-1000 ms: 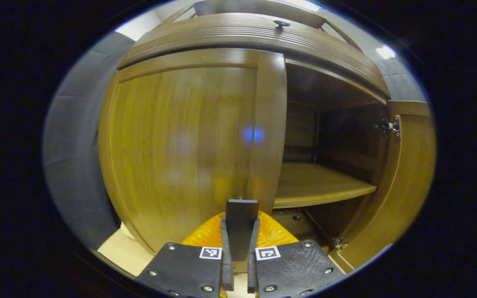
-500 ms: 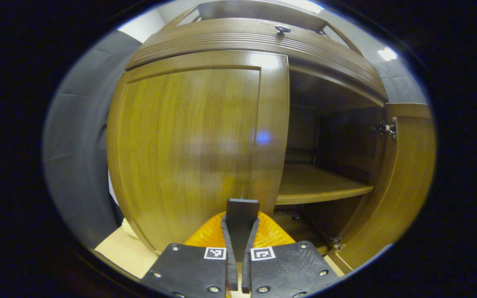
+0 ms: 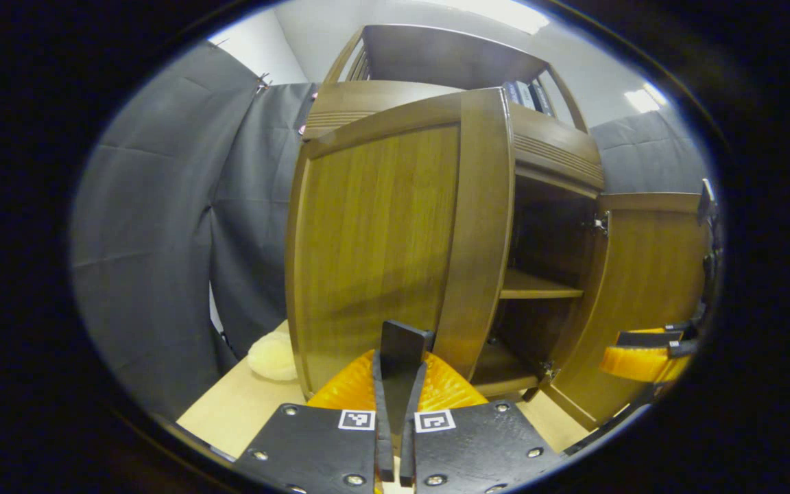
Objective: Open the right door of the double-door shoe cabinet with the right hand, and open the left door with the left hand.
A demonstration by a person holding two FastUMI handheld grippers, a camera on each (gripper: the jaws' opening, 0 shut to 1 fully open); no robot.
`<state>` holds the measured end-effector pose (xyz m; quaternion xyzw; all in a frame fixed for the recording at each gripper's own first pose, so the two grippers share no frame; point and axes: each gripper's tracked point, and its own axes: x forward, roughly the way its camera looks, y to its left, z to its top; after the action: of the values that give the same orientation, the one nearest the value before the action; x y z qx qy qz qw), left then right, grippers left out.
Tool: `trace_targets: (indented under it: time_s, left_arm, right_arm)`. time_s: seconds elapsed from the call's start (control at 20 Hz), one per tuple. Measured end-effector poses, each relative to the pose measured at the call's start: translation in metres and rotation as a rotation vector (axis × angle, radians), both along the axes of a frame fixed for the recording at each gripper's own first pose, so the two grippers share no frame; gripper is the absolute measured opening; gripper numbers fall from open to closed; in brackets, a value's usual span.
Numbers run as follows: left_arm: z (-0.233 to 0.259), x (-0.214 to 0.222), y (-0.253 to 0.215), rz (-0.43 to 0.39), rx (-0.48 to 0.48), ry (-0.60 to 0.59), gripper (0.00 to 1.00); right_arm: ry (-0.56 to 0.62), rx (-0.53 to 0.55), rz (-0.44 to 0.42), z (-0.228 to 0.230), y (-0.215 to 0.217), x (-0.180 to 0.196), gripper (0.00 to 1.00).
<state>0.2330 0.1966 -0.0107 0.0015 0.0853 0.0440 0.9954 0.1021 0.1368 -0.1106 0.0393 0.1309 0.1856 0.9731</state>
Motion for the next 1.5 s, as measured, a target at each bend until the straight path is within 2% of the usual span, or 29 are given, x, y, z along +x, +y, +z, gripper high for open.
trace_targets:
  time_s: [0.05,0.2,0.25,0.35,0.75,1.05,1.1,1.3,1.4,1.5]
  left_arm:
    - [0.006,-0.007,0.023,0.0,0.003,-0.001,0.07]
    - [0.008,-0.029,0.047,0.012,-0.025,0.001,0.06]
    - [0.008,-0.035,0.055,0.016,-0.029,0.004,0.06]
    - [0.009,-0.046,0.069,0.011,-0.004,0.015,0.06]
    - [0.02,-0.079,0.142,-0.032,0.021,-0.027,0.05]
    - [0.025,-0.084,0.187,-0.101,0.088,-0.059,0.05]
    - [0.023,-0.079,0.183,-0.107,0.091,-0.056,0.04]
    - [0.027,-0.086,0.232,-0.111,0.048,-0.079,0.03]
    - [0.026,-0.084,0.234,-0.16,-0.004,-0.091,0.04]
    - [0.023,-0.084,0.234,-0.179,0.002,-0.094,0.04]
  right_arm:
    - [-0.002,-0.007,-0.015,0.001,0.0,0.001,0.92]
    - [0.005,-0.02,-0.058,-0.001,-0.001,0.002,0.92]
    - [0.01,-0.019,-0.071,-0.002,0.0,0.001,1.0]
    - [0.018,-0.017,-0.094,-0.005,0.002,-0.003,0.92]
    - [0.006,0.002,-0.158,-0.011,0.018,-0.02,0.92]
    - [-0.002,-0.018,-0.212,-0.005,0.013,-0.032,0.92]
    - [-0.001,-0.023,-0.224,-0.003,0.01,-0.033,0.93]
    - [-0.023,-0.062,-0.269,0.008,-0.007,-0.044,0.92]
    - [-0.025,-0.066,-0.282,0.011,-0.011,-0.049,0.92]
    - [-0.003,-0.07,-0.29,0.007,-0.013,-0.053,0.93]
